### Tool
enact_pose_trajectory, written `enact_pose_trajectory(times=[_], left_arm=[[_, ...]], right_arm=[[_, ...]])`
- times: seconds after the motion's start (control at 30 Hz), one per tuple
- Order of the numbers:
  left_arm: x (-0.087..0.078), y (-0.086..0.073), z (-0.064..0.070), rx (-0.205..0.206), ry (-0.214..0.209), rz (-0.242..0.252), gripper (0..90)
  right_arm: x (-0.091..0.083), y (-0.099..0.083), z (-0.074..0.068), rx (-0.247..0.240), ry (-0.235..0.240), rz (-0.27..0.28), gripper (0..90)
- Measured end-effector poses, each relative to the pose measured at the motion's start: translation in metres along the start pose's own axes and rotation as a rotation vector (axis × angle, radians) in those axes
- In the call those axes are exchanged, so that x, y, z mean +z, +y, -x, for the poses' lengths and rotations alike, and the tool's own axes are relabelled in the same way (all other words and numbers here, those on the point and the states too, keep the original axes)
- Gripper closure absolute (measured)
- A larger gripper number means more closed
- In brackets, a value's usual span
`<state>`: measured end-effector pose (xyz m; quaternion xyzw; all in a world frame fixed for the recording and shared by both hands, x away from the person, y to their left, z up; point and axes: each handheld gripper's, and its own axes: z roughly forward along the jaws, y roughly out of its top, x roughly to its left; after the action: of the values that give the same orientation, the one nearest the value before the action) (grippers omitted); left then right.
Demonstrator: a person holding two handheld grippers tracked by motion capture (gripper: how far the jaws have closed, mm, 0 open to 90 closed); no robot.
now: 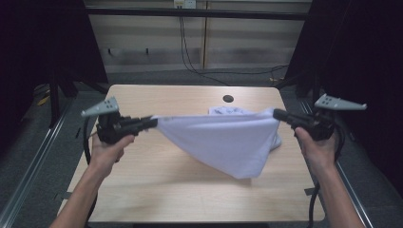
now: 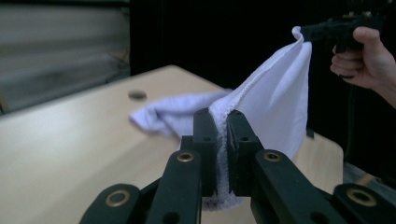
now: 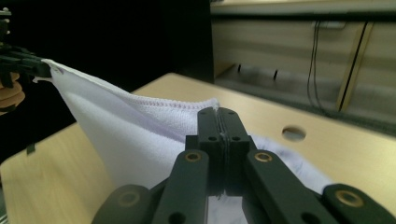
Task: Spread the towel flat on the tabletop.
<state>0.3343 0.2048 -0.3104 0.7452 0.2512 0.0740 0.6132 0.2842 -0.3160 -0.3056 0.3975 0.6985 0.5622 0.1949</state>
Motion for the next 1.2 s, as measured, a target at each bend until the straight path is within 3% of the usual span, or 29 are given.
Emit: enact_pose_trajectory(times=[0.03, 0.07, 0.1, 0.13, 0.27, 0.37, 0.43, 0.5, 0.53, 0.63, 0.67, 0.7, 0.73, 0.77, 0.8, 0.83, 0.87, 0.9, 0.93, 0.97, 1.0, 1.03, 1.07, 1.1, 1.2], left_arm=[[-0.001, 0.016, 0.002, 0.027, 0.015, 0.012, 84.5], [-0.004, 0.036, 0.005, 0.048, 0.023, 0.045, 84.5], [-0.004, 0.036, 0.005, 0.048, 0.023, 0.045, 84.6], [-0.006, 0.047, 0.007, 0.060, 0.028, 0.059, 84.6], [-0.020, 0.088, 0.019, 0.107, 0.033, 0.155, 84.6], [-0.029, 0.102, 0.033, 0.144, 0.018, 0.206, 84.5], [-0.032, 0.098, 0.046, 0.166, -0.001, 0.183, 84.4], [-0.035, 0.074, 0.057, 0.185, -0.040, 0.113, 84.2], [-0.035, 0.062, 0.058, 0.182, -0.058, 0.083, 84.0], [-0.035, 0.004, 0.061, 0.140, -0.094, -0.053, 83.9], [-0.036, -0.039, 0.059, 0.070, -0.130, -0.103, 83.7], [-0.036, -0.039, 0.059, 0.070, -0.130, -0.103, 83.8], [-0.036, -0.059, 0.059, 0.035, -0.145, -0.125, 83.8], [-0.036, -0.083, 0.061, 0.003, -0.159, -0.158, 83.8], [-0.037, -0.096, 0.062, -0.009, -0.169, -0.185, 83.7], [-0.037, -0.116, 0.066, -0.035, -0.179, -0.224, 83.6], [-0.038, -0.127, 0.069, -0.050, -0.186, -0.245, 83.4], [-0.039, -0.141, 0.074, -0.063, -0.204, -0.284, 83.3], [-0.040, -0.153, 0.079, -0.065, -0.211, -0.317, 83.3], [-0.043, -0.165, 0.086, -0.067, -0.237, -0.352, 82.9], [-0.044, -0.171, 0.089, -0.072, -0.253, -0.369, 81.6], [-0.046, -0.177, 0.094, -0.066, -0.261, -0.389, 81.6], [-0.049, -0.180, 0.097, -0.056, -0.272, -0.404, 77.4], [-0.052, -0.182, 0.099, -0.058, -0.288, -0.400, 77.4], [-0.059, -0.183, 0.099, -0.069, -0.326, -0.358, 68.6]], right_arm=[[-0.006, 0.024, 0.001, -0.004, -0.002, 0.044, 89.3], [-0.008, 0.031, 0.001, -0.009, -0.004, 0.055, 89.3], [-0.011, 0.041, 0.000, -0.012, -0.006, 0.075, 89.3], [-0.011, 0.041, 0.000, -0.012, -0.006, 0.075, 89.3], [-0.027, 0.075, -0.008, -0.052, 0.005, 0.160, 89.3], [-0.044, 0.092, -0.019, -0.084, 0.025, 0.229, 89.3], [-0.053, 0.093, -0.026, -0.097, 0.034, 0.254, 89.3], [-0.058, 0.080, -0.028, -0.095, 0.047, 0.237, 89.4], [-0.059, 0.065, -0.028, -0.086, 0.055, 0.204, 89.3], [-0.059, 0.017, -0.029, -0.048, 0.105, 0.139, 89.3], [-0.057, -0.025, -0.033, -0.018, 0.137, 0.072, 89.3], [-0.056, -0.046, -0.037, -0.007, 0.146, 0.032, 89.3], [-0.056, -0.046, -0.037, -0.007, 0.146, 0.032, 89.3], [-0.057, -0.065, -0.041, 0.009, 0.159, 0.005, 89.3], [-0.057, -0.088, -0.047, 0.037, 0.184, -0.024, 89.3], [-0.059, -0.100, -0.051, 0.049, 0.184, -0.045, 89.3], [-0.066, -0.128, -0.061, 0.074, 0.211, -0.071, 89.3], [-0.070, -0.139, -0.066, 0.090, 0.226, -0.082, 89.3], [-0.070, -0.139, -0.066, 0.090, 0.226, -0.082, 89.3], [-0.072, -0.150, -0.072, 0.094, 0.237, -0.112, 89.3], [-0.076, -0.168, -0.081, 0.093, 0.267, -0.198, 89.0], [-0.076, -0.168, -0.081, 0.093, 0.267, -0.198, 89.0], [-0.081, -0.184, -0.089, 0.090, 0.337, -0.282, 87.6], [-0.081, -0.184, -0.089, 0.090, 0.337, -0.282, 87.6], [-0.089, -0.197, -0.097, 0.103, 0.362, -0.333, 75.8]])
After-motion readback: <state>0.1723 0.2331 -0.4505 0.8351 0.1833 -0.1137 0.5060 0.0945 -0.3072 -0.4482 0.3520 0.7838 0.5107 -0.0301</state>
